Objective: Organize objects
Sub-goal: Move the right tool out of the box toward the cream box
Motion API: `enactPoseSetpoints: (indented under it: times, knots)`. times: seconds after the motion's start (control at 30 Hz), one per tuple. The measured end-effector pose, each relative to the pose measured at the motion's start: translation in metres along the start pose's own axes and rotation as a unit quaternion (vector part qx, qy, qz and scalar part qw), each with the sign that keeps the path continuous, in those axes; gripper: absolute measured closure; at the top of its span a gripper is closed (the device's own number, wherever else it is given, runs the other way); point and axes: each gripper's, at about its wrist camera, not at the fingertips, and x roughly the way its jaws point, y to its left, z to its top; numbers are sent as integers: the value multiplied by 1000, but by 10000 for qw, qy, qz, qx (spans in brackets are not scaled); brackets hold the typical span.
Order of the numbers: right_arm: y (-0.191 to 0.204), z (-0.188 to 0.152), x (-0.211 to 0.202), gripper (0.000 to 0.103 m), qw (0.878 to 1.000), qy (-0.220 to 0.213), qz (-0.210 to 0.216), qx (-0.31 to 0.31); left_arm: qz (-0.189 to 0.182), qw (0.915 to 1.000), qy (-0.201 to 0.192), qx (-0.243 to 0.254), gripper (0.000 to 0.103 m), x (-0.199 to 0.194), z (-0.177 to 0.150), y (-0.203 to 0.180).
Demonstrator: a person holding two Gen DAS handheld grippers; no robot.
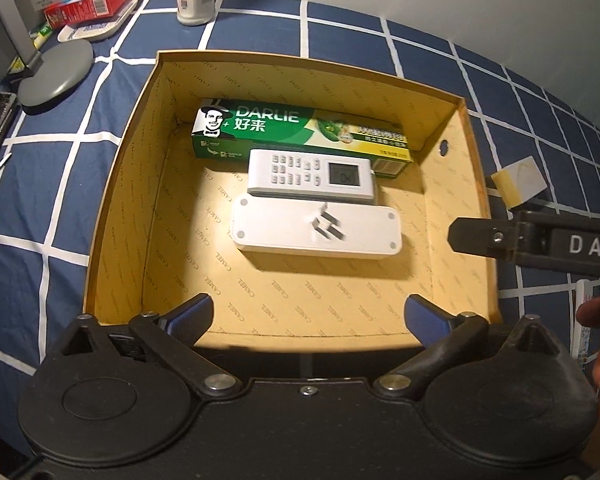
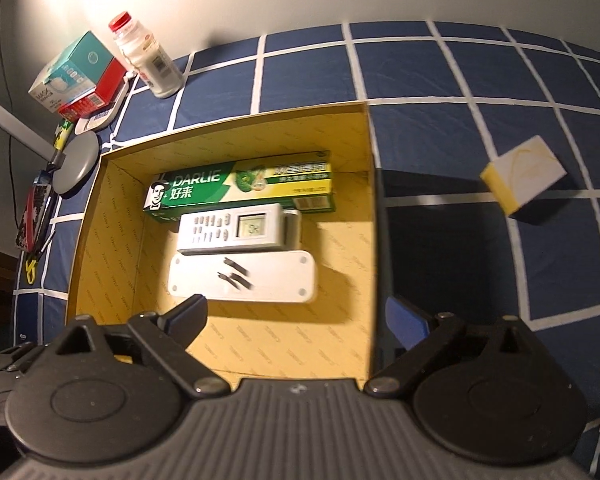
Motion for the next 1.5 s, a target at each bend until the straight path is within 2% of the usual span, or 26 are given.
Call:
enactPoseSetpoints:
  times: [0.2,0.63,1.07,1.5]
  knots:
    - [-23,-5,-18,0,9999,-138,-22,34,99,9999,-76,43,0,-7,-8,-24]
    - [-94,0,-43,0,9997,-100,87,-195,382,9991,-179,46,0,-6,-9,-97]
    - [-182,15,-62,0,9989,-69,-26,-473,607,9980,-181,-85,0,21,-6,-180]
    - [-259,51,-58,0,9979,59,182,-616,745,9967,-168,-274,0,56,9,-245]
